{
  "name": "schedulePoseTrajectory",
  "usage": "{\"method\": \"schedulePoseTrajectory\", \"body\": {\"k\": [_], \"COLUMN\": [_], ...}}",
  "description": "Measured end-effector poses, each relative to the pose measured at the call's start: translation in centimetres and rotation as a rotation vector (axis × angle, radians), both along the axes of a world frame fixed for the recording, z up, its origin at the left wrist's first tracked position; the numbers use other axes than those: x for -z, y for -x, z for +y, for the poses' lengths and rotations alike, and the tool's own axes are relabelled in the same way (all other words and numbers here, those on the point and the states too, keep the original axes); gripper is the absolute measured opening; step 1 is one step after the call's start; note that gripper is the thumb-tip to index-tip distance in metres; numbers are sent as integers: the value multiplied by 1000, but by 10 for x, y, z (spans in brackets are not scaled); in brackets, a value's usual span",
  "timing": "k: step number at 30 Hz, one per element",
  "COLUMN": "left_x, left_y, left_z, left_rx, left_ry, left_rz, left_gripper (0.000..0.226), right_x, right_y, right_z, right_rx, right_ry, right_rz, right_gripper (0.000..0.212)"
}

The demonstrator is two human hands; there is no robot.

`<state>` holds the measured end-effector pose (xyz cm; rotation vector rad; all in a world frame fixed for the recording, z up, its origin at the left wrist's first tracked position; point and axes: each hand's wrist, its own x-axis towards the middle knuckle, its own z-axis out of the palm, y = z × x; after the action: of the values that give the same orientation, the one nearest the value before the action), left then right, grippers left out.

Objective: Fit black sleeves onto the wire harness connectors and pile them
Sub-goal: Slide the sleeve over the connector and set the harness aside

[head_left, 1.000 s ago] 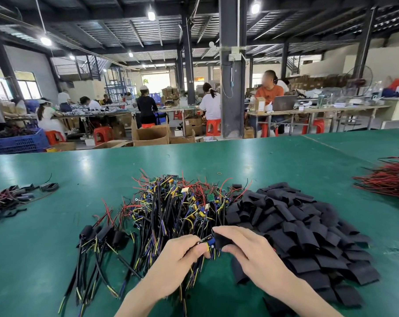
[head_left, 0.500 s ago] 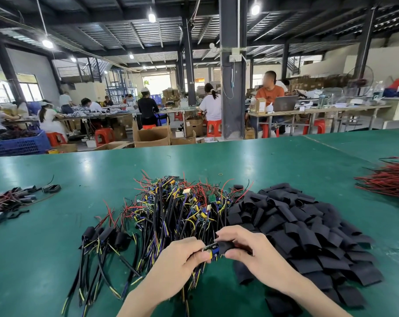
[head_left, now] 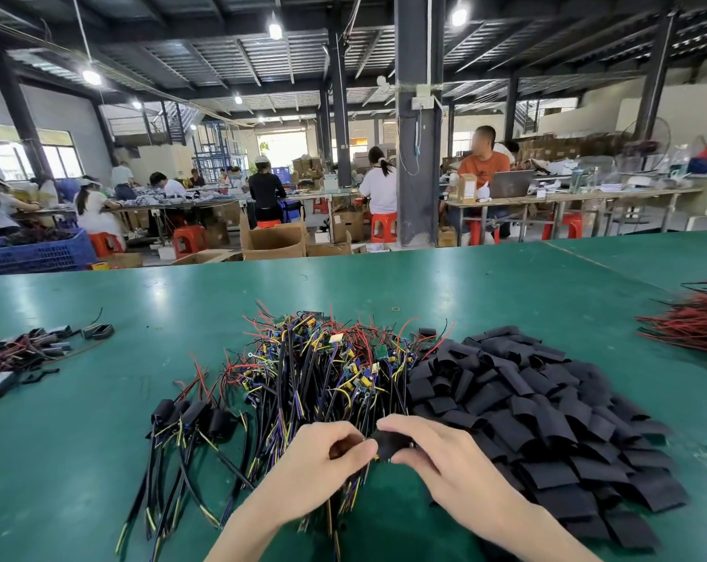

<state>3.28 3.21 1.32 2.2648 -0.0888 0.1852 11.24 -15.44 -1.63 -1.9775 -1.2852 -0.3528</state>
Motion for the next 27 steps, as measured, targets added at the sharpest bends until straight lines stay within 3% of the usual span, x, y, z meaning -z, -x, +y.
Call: {"method": "schedulePoseTrajectory", "body": {"k": [3, 10, 18, 23, 25, 27], "left_x": [-1, 7, 8, 10, 3, -11], "left_y": [-1, -3, -4, -4, -1, 4], "left_z": [2, -4, -7, -14, -12, -3], "left_rx": [-28, -122, -152, -177, -198, -303], "left_ry": [52, -97, 31, -49, -41, 19], "left_rz": [9, -56, -93, -182, -219, -347], "left_gripper": [19, 29, 29, 30, 31, 23], "right_x": [1, 7, 8, 3, -1, -1], "right_y": [1, 1, 1, 3, 7, 6], "right_z": [-1, 3, 7, 6, 8, 9], "right_rx": [9, -23, 2, 7, -8, 65], "right_ry": [1, 52, 14, 35, 29, 43], "right_rz": [78, 112, 180, 204, 110, -152], "right_gripper": [39, 39, 35, 38, 46, 56]}}
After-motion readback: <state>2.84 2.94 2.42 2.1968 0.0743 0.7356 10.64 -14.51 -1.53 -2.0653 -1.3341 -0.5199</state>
